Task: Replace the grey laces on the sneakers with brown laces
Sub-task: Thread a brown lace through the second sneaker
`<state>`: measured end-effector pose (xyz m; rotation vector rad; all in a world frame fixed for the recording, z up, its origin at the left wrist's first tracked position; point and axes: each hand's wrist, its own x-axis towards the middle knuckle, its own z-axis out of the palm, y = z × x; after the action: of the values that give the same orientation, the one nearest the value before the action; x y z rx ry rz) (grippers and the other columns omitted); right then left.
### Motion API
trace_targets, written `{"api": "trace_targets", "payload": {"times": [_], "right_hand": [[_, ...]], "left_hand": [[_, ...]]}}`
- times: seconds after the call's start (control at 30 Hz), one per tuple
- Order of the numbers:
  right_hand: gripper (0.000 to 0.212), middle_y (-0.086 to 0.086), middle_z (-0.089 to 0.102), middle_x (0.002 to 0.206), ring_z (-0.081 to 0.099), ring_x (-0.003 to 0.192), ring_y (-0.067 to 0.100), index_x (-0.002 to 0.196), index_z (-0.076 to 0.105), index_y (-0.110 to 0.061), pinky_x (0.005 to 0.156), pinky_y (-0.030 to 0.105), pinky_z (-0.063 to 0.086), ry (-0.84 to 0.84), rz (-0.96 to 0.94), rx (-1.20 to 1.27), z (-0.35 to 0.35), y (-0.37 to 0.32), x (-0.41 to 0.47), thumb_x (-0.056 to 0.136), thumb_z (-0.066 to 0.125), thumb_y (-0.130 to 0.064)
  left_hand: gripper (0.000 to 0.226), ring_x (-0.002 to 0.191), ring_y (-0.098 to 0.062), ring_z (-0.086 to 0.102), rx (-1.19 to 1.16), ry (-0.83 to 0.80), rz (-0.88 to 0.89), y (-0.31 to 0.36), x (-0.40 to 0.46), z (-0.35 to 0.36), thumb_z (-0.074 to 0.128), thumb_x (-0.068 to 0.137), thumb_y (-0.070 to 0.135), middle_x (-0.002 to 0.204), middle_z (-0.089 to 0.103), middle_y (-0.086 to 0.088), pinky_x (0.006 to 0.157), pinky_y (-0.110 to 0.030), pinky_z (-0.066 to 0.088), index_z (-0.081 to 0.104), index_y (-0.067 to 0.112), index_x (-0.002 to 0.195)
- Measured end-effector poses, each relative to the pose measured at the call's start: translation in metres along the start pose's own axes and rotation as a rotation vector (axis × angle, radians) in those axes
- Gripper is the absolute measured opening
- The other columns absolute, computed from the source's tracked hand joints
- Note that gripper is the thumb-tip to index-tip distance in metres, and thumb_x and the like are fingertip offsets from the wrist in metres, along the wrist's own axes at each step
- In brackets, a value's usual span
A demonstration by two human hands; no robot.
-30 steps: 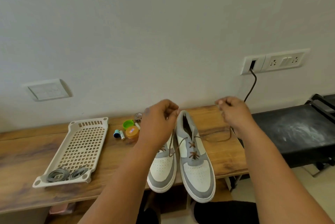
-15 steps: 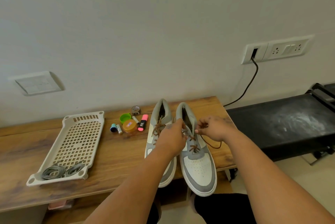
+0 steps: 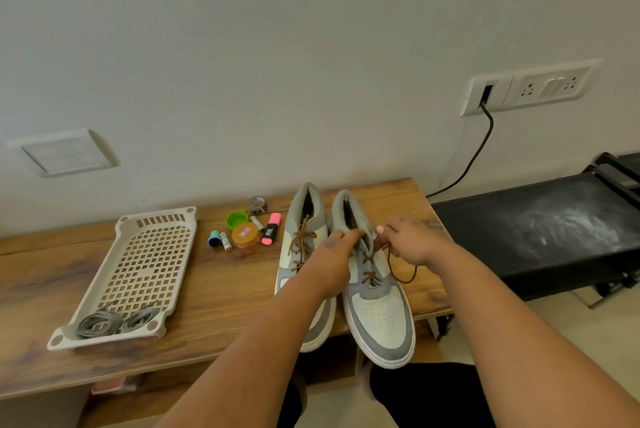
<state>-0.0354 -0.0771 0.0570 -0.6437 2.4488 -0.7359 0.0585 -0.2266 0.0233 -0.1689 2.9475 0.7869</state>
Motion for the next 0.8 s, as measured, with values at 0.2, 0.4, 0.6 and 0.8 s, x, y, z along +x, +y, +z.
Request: {"api": "trace_targets", "payload": {"times": [0.2, 0.4, 0.6, 0.8], "right_hand": [[0.025, 0.007, 0.068, 0.112, 0.049, 0.075, 0.011, 0.108, 0.057, -0.017, 0.07, 0.029, 0.042, -0.031, 0.108, 0.358, 0.001, 0.007, 0.002, 0.105, 0.038, -0.033], [0.013, -0.009, 0.063, 0.09, 0.053, 0.088, 0.011, 0.097, 0.055, -0.025, 0.076, 0.03, 0.04, -0.089, 0.029, -0.076, -0.006, 0.003, -0.002, 0.099, 0.052, -0.038], [0.016, -0.011, 0.056, 0.093, 0.05, 0.085, 0.006, 0.101, 0.059, -0.025, 0.065, 0.022, 0.035, -0.053, -0.008, -0.121, -0.007, 0.0, -0.006, 0.092, 0.065, -0.037], [0.024, -0.002, 0.059, 0.1, 0.05, 0.084, 0.011, 0.103, 0.061, -0.018, 0.06, 0.02, 0.028, 0.014, -0.057, -0.158, -0.006, -0.006, -0.007, 0.099, 0.052, -0.04]], "left_hand": [[0.063, 0.12, -0.024, 0.047, -0.024, -0.027, 0.024, -0.002, -0.001, -0.005, 0.045, 0.093, -0.003, 0.131, 0.048, -0.006, 0.098, -0.031, 0.039, 0.033, 0.026, 0.148], [0.025, 0.079, -0.013, 0.054, -0.545, 0.125, -0.227, 0.0, -0.009, -0.029, 0.039, 0.106, 0.021, 0.093, 0.057, -0.004, 0.073, -0.032, 0.05, 0.047, 0.017, 0.129], [0.031, 0.093, -0.016, 0.056, -0.07, 0.039, -0.16, 0.001, -0.014, -0.027, 0.055, 0.098, 0.04, 0.101, 0.058, 0.0, 0.08, -0.029, 0.045, 0.052, 0.018, 0.12], [0.028, 0.104, -0.02, 0.053, 0.075, 0.155, -0.13, 0.007, -0.005, -0.004, 0.052, 0.099, 0.041, 0.111, 0.056, -0.002, 0.083, -0.032, 0.044, 0.055, 0.017, 0.114]]}}
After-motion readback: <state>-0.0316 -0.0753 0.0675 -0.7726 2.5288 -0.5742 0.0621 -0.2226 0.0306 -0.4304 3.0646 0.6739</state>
